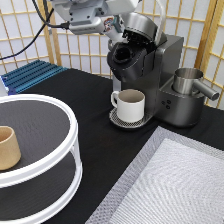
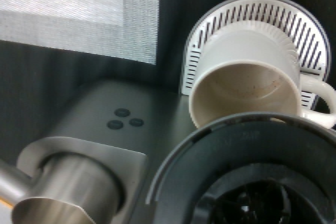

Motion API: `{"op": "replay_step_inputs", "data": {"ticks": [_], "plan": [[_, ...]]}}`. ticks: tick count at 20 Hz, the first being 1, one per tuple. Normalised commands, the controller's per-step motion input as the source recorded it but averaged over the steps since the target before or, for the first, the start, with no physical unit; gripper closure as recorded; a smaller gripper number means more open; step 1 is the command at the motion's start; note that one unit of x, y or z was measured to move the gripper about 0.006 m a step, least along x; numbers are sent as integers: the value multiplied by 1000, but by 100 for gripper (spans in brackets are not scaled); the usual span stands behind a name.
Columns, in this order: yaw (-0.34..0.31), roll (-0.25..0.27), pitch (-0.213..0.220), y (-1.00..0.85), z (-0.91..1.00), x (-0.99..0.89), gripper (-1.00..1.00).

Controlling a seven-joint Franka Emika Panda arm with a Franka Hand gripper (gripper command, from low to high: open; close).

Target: Make coffee

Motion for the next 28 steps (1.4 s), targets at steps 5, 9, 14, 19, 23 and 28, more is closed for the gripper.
{"op": "replay_step_inputs", "data": {"ticks": [5, 9, 14, 19, 23, 28], "plan": [[-32, 18, 35, 108, -149, 177, 100], [-20, 0, 57, 371, 8, 376, 100], [-16, 8, 57, 210, 0, 295, 100], [-43, 32, 64, -30, -45, 354, 100], [-87, 0, 68, 146, 19, 381, 100], [-90, -3, 75, 182, 58, 390, 100]]}}
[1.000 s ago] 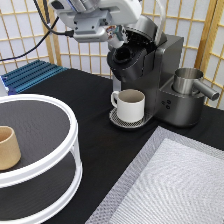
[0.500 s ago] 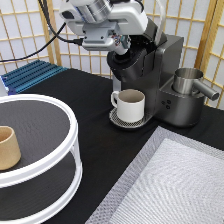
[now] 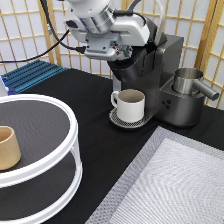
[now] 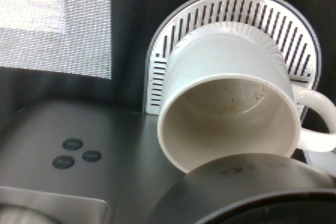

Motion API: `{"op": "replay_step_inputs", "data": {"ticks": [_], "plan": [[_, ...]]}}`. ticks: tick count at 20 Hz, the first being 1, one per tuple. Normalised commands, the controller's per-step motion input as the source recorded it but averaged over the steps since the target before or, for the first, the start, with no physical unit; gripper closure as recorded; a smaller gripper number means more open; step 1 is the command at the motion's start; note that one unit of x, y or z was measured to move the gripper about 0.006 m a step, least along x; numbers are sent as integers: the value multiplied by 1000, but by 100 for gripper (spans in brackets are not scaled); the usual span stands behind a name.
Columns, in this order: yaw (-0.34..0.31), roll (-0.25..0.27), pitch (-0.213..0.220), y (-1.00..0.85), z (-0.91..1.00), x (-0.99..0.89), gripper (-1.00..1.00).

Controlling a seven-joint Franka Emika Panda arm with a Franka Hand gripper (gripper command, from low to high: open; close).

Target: Make coffee

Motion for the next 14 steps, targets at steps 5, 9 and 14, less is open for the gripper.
{"op": "replay_step_inputs", "data": {"ticks": [5, 9, 14], "plan": [[-96, -132, 81, 380, 31, 258, 100], [-90, -182, 74, 344, 3, 56, 100], [-78, -174, 32, 315, 9, 3, 100]]}}
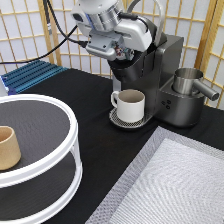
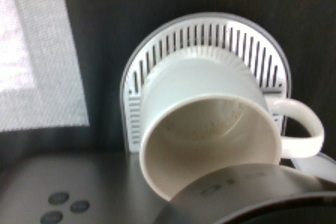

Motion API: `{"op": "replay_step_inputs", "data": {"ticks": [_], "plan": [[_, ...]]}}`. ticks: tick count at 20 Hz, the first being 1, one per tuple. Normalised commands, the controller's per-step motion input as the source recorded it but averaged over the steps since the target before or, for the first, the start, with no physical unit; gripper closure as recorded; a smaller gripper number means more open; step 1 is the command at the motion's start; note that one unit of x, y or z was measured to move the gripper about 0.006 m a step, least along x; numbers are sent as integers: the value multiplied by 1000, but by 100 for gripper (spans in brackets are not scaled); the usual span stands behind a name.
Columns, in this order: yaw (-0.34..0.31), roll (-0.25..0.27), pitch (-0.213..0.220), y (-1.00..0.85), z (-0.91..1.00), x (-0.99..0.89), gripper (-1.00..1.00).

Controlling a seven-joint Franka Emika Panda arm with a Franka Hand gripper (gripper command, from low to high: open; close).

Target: Make coffee

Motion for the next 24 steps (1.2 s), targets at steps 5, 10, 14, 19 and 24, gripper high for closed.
{"op": "replay_step_inputs", "data": {"ticks": [5, 10, 14, 19, 24], "plan": [[-38, -126, 0, 250, 89, 0, -100], [-38, -109, -30, 210, 110, 0, -100], [-68, -66, -25, -4, 194, -229, -100], [-85, -41, -63, -570, 103, -357, -100], [-77, -41, -80, -421, 271, -413, -100]]}}
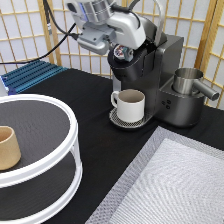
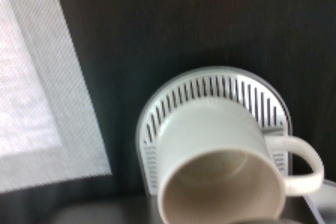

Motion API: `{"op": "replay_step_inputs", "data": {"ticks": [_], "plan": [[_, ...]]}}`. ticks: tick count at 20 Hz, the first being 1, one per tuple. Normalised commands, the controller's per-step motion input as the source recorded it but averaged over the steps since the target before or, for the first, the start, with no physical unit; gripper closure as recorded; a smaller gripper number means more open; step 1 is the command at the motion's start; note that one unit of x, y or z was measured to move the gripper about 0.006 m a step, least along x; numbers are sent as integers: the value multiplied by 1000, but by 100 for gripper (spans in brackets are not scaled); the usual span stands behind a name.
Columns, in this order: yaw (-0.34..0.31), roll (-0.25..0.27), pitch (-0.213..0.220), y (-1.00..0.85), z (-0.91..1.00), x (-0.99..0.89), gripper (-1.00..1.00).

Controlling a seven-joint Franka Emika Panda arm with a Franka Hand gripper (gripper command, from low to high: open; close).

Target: Make coffee

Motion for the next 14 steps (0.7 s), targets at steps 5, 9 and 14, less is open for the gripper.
{"op": "replay_step_inputs", "data": {"ticks": [5, 9, 14], "plan": [[-57, -88, -69, 652, 1000, -164, -100], [-67, -138, -40, 939, 1000, 21, -100], [-63, -216, -5, 894, 929, 58, -100]]}}
